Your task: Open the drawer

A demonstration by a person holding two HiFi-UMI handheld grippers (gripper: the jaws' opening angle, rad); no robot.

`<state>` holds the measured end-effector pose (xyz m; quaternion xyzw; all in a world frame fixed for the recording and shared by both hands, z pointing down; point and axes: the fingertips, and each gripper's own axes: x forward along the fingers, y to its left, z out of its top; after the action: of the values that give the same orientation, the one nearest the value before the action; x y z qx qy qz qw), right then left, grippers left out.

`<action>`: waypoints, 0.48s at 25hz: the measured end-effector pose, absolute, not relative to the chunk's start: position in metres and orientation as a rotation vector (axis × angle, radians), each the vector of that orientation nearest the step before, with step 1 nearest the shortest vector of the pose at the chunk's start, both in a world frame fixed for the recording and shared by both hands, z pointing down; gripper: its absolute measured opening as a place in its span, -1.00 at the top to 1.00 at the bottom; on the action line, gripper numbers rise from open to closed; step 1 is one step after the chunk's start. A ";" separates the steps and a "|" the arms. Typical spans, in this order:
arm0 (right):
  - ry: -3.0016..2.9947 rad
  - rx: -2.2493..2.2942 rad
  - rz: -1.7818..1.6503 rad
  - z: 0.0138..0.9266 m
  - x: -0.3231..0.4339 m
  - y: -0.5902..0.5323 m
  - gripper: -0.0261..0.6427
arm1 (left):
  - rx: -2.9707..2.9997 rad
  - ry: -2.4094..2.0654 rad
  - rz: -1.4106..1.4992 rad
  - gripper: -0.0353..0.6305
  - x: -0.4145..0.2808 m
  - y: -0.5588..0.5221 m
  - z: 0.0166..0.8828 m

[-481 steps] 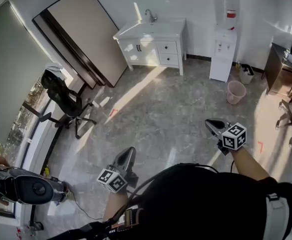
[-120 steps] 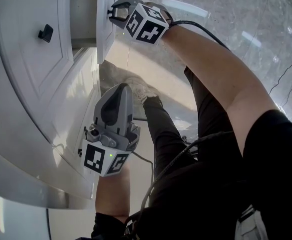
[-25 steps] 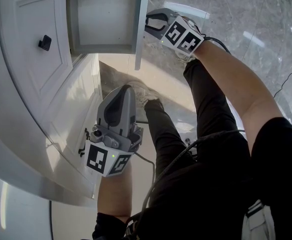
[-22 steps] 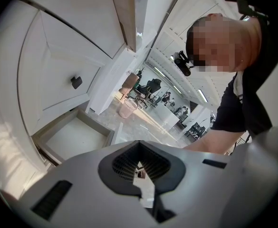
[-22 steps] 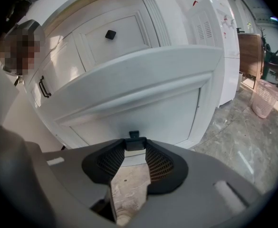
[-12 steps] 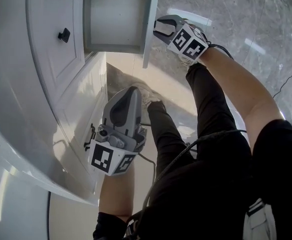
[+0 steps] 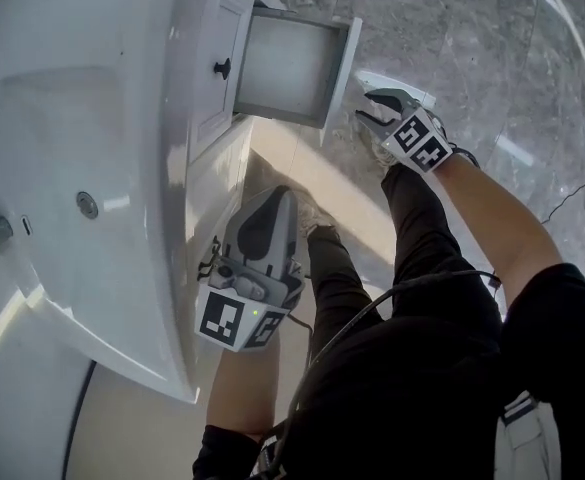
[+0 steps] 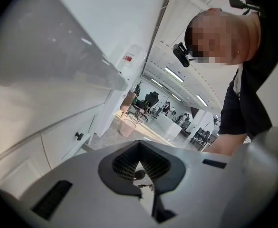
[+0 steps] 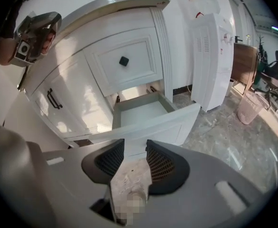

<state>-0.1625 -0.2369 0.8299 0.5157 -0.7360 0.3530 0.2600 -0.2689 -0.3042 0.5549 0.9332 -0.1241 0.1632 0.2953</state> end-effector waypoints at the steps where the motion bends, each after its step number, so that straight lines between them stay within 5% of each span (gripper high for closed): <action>1: -2.000 1.402 0.955 0.815 -0.164 -0.238 0.49 | 2.485 -0.339 0.420 0.92 -0.272 -0.305 0.543; 12: -2.125 1.486 0.816 0.637 -0.164 -0.294 0.72 | 2.521 -0.529 0.251 0.92 -0.320 -0.331 0.405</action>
<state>-0.1644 -0.2939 0.6368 0.5343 -0.7643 0.2936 0.2102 -0.3198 -0.3309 0.4053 0.9370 -0.1967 0.0931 0.2734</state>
